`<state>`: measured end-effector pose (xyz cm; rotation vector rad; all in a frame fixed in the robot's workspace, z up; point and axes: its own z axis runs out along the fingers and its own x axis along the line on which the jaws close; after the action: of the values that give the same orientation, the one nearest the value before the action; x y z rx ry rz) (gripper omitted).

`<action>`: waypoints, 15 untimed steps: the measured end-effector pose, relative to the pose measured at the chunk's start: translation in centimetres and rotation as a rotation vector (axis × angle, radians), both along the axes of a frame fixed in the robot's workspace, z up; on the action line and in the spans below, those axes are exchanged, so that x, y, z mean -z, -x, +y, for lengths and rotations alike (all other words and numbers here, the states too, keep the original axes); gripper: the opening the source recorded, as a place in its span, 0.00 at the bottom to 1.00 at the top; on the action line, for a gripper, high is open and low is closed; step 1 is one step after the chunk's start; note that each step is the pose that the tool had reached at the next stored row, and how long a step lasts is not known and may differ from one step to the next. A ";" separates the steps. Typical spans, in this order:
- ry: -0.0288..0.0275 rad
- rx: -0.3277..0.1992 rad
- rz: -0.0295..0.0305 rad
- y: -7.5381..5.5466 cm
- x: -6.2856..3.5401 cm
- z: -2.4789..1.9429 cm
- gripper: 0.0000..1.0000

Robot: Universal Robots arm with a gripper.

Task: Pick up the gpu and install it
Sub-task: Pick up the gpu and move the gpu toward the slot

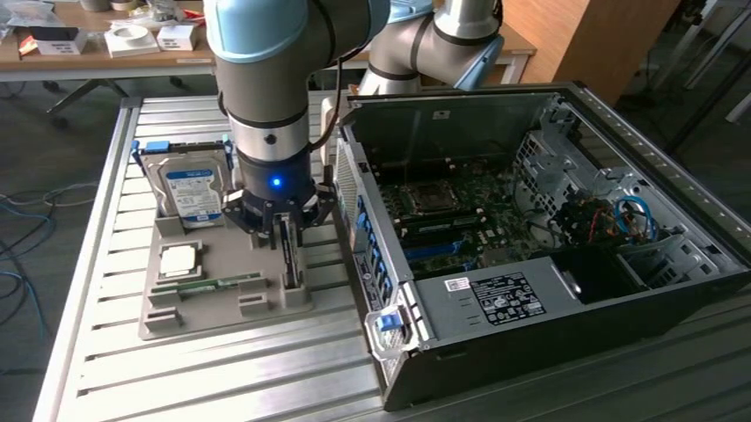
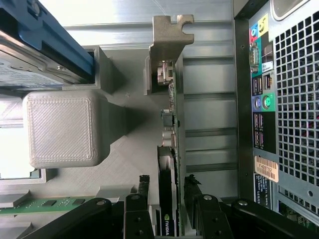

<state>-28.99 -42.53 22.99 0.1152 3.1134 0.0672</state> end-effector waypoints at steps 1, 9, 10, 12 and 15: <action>0.0000 0.000 0.0000 0.0 0.00 0.00 0.42; 0.0000 0.000 0.0001 0.0 0.00 0.00 0.27; 0.0000 0.000 0.0000 0.0 0.00 0.00 0.26; 0.0000 0.000 0.0000 0.0 0.00 0.00 0.26; 0.0000 0.000 0.0000 0.0 0.00 0.00 0.26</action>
<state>-28.99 -42.53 22.99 0.1151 3.1135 0.0671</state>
